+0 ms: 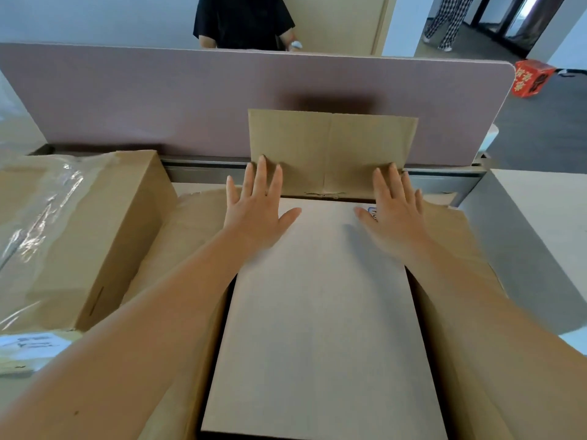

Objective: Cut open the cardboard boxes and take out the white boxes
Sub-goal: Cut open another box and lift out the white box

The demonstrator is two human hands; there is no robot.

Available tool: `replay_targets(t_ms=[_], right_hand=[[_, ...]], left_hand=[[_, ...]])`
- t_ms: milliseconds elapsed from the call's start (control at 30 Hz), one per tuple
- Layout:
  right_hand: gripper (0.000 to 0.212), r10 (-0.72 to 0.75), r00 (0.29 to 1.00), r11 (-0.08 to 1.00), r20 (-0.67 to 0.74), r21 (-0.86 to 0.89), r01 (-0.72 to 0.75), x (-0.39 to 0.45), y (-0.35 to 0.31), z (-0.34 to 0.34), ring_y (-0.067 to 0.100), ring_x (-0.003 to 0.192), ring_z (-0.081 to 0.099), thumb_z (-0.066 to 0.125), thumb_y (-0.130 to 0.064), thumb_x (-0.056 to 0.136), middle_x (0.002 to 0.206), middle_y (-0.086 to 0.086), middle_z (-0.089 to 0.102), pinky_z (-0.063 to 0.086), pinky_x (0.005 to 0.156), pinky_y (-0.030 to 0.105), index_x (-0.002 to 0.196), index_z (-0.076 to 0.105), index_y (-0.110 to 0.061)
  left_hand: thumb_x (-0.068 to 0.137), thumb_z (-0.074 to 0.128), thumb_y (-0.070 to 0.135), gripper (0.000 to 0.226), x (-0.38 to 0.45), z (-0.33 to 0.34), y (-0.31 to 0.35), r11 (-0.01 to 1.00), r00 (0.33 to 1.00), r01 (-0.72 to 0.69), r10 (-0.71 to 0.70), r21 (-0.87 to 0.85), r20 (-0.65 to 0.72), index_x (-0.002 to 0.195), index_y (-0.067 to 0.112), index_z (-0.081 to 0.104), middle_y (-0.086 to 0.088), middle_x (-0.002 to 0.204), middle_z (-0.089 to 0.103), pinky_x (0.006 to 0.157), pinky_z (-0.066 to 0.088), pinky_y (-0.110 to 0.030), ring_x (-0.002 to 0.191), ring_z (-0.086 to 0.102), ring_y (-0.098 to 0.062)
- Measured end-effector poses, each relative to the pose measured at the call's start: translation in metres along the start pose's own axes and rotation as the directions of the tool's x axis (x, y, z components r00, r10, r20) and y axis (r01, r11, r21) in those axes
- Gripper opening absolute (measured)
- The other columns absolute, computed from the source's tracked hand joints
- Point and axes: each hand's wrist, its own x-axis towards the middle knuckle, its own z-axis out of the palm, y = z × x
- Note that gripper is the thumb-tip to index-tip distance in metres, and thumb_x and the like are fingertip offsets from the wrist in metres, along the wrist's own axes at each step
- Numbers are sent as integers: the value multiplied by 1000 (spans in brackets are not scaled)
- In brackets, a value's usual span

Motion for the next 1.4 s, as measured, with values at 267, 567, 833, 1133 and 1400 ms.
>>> replay_targets(t_ms=[267,567,833,1133,1400], right_hand=[[74,56,994,989,95,-140,-43,7,8,6,34,135,22,29,-57,91,157,4,2,25,104,45,147,1,-18],[65,18,998,981,55,-192,-8,-31,-8,11,32,126,33,28,-57,91,141,7,35,29,102,45,142,19,-18],[64,-95,989,976,116,205,70,-93,-25,8,19,144,2,40,-39,95,156,6,4,7,113,29,146,12,-14],[71,152,969,851,197,472,-229,-149,-28,5,20,135,25,58,-40,85,144,10,27,28,99,29,136,24,-5],[44,250,852,705,461,517,-486,-146,-22,-4,14,71,52,66,-50,75,89,4,56,38,65,26,80,58,-8]], left_hand=[[86,19,69,84,0,11,-3,996,997,42,-48,82,65,149,18,-4,-12,157,-3,111,18,-46,142,10,-32],[83,21,71,86,-42,10,-14,997,997,61,-63,57,37,148,16,11,-6,149,25,109,20,-46,137,20,-28],[87,27,67,84,-86,6,5,994,988,-35,50,-108,144,149,20,-5,-9,156,-16,114,-7,-43,142,-18,-29],[85,48,59,87,-148,-11,11,842,952,272,-165,-466,257,144,5,14,-16,146,25,94,36,-36,130,34,-31],[77,62,58,52,-146,-17,6,682,855,503,-305,-530,418,67,12,40,0,61,35,45,21,-22,49,33,-11]])
